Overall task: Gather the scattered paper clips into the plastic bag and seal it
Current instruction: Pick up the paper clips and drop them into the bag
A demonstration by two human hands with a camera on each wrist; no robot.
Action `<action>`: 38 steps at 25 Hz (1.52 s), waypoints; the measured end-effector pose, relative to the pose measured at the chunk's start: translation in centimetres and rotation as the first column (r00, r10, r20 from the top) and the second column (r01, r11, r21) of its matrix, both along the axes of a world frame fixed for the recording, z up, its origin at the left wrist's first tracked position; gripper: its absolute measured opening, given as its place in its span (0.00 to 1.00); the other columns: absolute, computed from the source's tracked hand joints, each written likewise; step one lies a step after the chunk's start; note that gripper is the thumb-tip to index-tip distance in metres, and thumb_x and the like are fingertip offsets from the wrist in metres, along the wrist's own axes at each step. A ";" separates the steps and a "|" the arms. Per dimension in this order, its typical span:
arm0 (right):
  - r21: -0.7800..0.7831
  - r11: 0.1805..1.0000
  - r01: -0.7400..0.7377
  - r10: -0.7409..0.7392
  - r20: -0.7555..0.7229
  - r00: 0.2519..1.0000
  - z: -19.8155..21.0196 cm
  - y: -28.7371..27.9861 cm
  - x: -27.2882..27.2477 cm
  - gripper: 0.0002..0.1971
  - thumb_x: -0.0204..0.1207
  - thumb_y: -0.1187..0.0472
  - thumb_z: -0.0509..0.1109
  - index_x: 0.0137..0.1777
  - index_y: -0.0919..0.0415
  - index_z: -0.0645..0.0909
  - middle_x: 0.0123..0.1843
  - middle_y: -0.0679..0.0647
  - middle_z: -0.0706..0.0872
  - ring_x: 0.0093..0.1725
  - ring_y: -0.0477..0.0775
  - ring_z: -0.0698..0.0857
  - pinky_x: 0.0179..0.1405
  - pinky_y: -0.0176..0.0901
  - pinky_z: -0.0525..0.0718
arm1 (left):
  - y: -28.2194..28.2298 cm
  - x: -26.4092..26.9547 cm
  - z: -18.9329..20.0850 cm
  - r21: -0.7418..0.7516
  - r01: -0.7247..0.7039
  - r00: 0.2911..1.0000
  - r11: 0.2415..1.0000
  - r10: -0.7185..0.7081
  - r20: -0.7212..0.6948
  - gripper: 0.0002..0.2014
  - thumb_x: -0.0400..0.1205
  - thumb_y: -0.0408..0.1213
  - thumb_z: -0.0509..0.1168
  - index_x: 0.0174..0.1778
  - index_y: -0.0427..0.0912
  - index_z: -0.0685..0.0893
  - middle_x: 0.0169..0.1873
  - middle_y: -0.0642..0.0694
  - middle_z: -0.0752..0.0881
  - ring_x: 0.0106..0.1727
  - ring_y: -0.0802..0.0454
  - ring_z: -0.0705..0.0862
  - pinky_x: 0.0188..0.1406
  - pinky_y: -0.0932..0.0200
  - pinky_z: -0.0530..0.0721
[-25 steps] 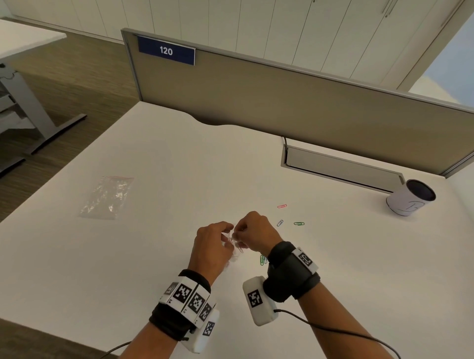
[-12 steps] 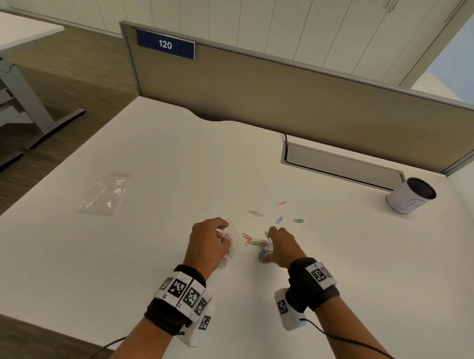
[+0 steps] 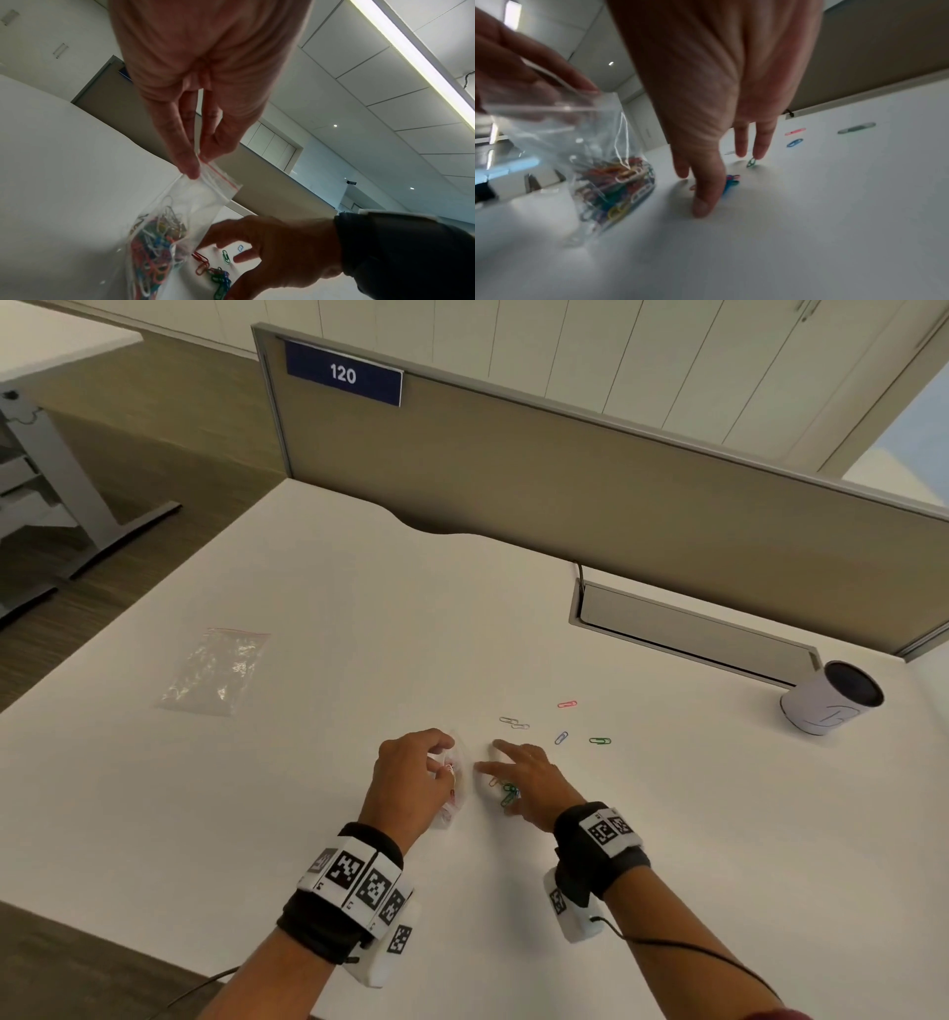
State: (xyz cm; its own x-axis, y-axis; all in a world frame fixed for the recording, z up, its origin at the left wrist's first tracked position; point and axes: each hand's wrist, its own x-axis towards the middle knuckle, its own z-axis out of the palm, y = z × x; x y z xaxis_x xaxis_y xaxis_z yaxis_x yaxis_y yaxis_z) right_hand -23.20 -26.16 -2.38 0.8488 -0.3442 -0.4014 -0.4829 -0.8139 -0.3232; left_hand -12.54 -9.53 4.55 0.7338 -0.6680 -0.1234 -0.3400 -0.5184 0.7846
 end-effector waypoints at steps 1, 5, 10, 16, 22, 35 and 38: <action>-0.020 0.997 -0.072 0.071 -0.030 0.997 -0.1 -0.2 -0.1 0.34 0.73 0.67 0.73 0.75 0.43 0.69 0.83 0.52 0.63 0.79 0.63 0.61 0.72 0.61 0.73 | 0.0 0.0 0.0 0.003 0.000 1.000 1.000 0.000 0.000 0.13 0.75 0.27 0.68 0.53 0.46 0.85 0.50 0.46 0.88 0.49 0.50 0.86 0.51 0.52 0.88; -0.085 0.991 -0.103 0.116 0.161 0.980 -0.8 -0.5 -1.0 0.18 0.76 0.68 0.70 0.65 0.53 0.82 0.72 0.54 0.80 0.69 0.61 0.75 0.63 0.49 0.80 | -0.1 0.0 0.0 0.009 0.010 1.000 1.000 -0.010 0.001 0.13 0.75 0.28 0.68 0.54 0.45 0.85 0.50 0.45 0.88 0.48 0.51 0.87 0.52 0.52 0.87; -0.200 0.978 -0.066 0.108 0.209 0.972 -1.4 0.2 -1.0 0.07 0.79 0.66 0.67 0.50 0.62 0.86 0.54 0.59 0.87 0.55 0.63 0.81 0.44 0.51 0.81 | -0.1 0.0 0.2 0.008 0.000 1.000 1.000 0.000 -0.001 0.13 0.75 0.28 0.68 0.53 0.44 0.86 0.50 0.45 0.88 0.46 0.51 0.87 0.52 0.52 0.87; -0.304 0.952 -0.043 0.064 0.059 0.996 -0.4 1.5 -0.3 0.05 0.67 0.74 0.71 0.37 0.66 0.80 0.33 0.63 0.85 0.33 0.65 0.83 0.25 0.44 0.66 | -0.3 0.0 0.3 0.025 -0.001 1.000 1.000 0.001 -0.008 0.13 0.75 0.29 0.69 0.55 0.44 0.85 0.51 0.46 0.88 0.47 0.50 0.88 0.54 0.47 0.88; -0.128 0.972 0.197 -0.179 0.136 0.974 -0.1 1.1 -0.6 0.03 0.70 0.71 0.63 0.41 0.68 0.79 0.42 0.66 0.87 0.43 0.68 0.84 0.33 0.49 0.73 | -0.3 -0.1 0.2 0.022 0.008 1.000 1.000 -0.007 -0.007 0.13 0.75 0.30 0.69 0.55 0.44 0.85 0.52 0.46 0.88 0.44 0.52 0.88 0.51 0.52 0.88; 0.489 0.821 0.294 -0.511 0.402 0.760 7.6 4.9 2.0 0.04 0.68 0.72 0.70 0.41 0.68 0.86 0.40 0.62 0.90 0.40 0.58 0.90 0.46 0.54 0.91 | -1.1 -1.0 0.1 0.042 0.006 1.000 0.999 -0.006 -0.017 0.19 0.75 0.27 0.71 0.62 0.40 0.83 0.55 0.41 0.88 0.46 0.52 0.87 0.40 0.65 0.86; 0.292 0.921 0.259 -0.358 0.369 0.858 6.6 5.4 2.5 0.11 0.74 0.72 0.66 0.51 0.64 0.86 0.50 0.60 0.91 0.50 0.57 0.89 0.51 0.44 0.88 | -1.0 -0.9 0.2 0.016 -0.006 1.000 1.000 0.006 0.004 0.18 0.75 0.27 0.71 0.60 0.40 0.84 0.54 0.42 0.89 0.45 0.53 0.87 0.46 0.63 0.87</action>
State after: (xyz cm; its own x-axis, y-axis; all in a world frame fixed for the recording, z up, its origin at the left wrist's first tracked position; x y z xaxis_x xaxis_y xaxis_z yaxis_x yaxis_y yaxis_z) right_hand -20.68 -20.77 4.26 0.8170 -0.5591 -0.1412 -0.4814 -0.5265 -0.7008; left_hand -13.44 -10.50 4.73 0.7386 -0.6613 -0.1313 -0.3397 -0.5333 0.7747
